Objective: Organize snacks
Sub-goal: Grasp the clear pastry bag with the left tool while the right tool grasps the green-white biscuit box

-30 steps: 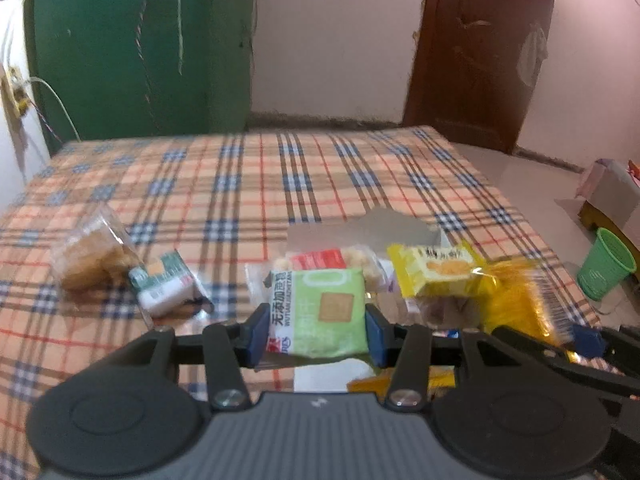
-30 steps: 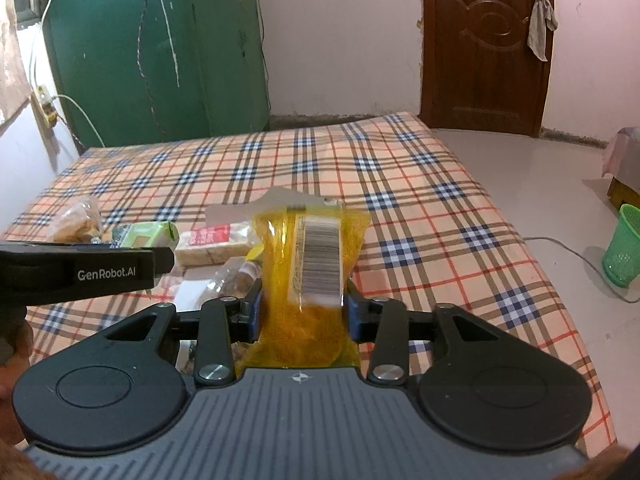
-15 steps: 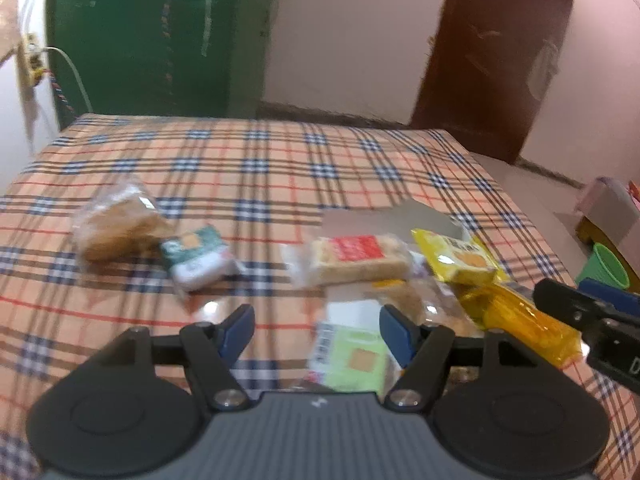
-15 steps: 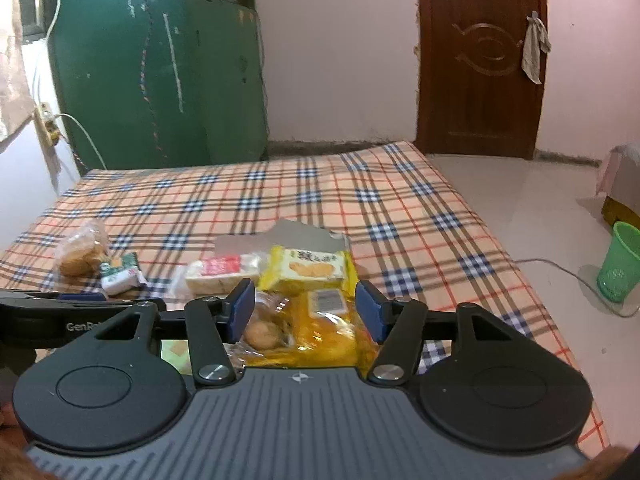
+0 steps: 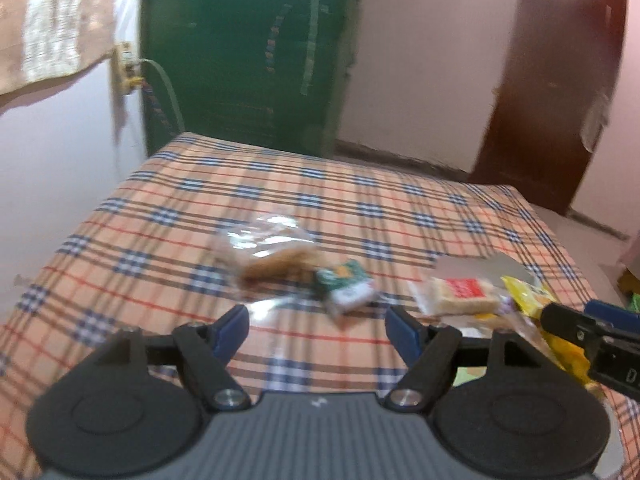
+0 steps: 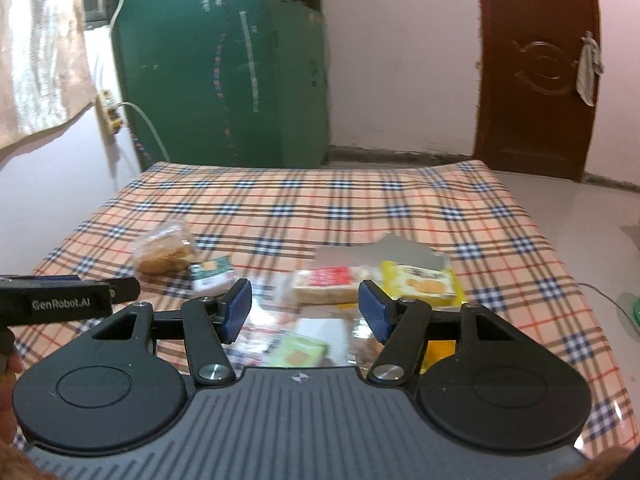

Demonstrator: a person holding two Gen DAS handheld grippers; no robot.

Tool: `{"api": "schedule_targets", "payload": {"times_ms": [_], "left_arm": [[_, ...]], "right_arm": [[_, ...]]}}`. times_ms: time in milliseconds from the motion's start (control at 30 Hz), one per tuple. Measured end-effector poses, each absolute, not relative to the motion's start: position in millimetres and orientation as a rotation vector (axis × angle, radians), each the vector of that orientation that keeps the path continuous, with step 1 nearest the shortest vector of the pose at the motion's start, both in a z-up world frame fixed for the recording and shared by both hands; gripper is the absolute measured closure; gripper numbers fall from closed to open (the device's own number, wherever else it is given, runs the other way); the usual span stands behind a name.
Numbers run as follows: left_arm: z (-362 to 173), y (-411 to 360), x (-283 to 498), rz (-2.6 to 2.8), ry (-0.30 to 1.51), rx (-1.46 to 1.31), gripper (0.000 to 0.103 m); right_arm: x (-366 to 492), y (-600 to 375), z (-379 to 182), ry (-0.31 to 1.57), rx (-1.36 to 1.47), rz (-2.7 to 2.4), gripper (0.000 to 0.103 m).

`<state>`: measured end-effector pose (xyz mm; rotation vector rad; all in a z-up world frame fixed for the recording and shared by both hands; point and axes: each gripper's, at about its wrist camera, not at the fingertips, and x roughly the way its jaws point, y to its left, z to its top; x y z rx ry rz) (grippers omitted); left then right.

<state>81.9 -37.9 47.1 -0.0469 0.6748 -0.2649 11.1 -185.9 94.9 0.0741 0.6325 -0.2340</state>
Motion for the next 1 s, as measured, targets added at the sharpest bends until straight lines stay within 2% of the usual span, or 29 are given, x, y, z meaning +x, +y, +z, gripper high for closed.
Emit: {"api": "schedule_targets", "payload": {"times_ms": [200, 367, 433, 700, 933, 1000], "left_arm": [[49.1, -10.6, 95.7, -0.210, 0.652, -0.043, 0.023], [42.8, -3.7, 120.0, -0.247, 0.591, 0.036, 0.004], [38.0, -7.0, 131.7, -0.311, 0.551, 0.107, 0.002], [5.2, -32.2, 189.7, -0.475, 0.512, 0.426, 0.002], [-22.1, -45.3, 227.4, -0.532, 0.547, 0.486, 0.002], [-26.6, -47.6, 234.7, -0.547, 0.550, 0.481, 0.002]], "right_arm": [[38.6, -154.3, 87.1, 0.652, 0.057, -0.179, 0.027], [58.8, -138.8, 79.8, 0.671, 0.047, -0.147, 0.025], [62.4, -138.4, 77.9, 0.675, 0.042, -0.137, 0.024], [86.6, -143.2, 62.3, 0.714, 0.041, -0.115, 0.019], [125.5, -139.9, 39.4, 0.788, 0.019, -0.054, 0.000], [138.7, -136.6, 32.1, 0.806, 0.000, -0.046, 0.000]]}}
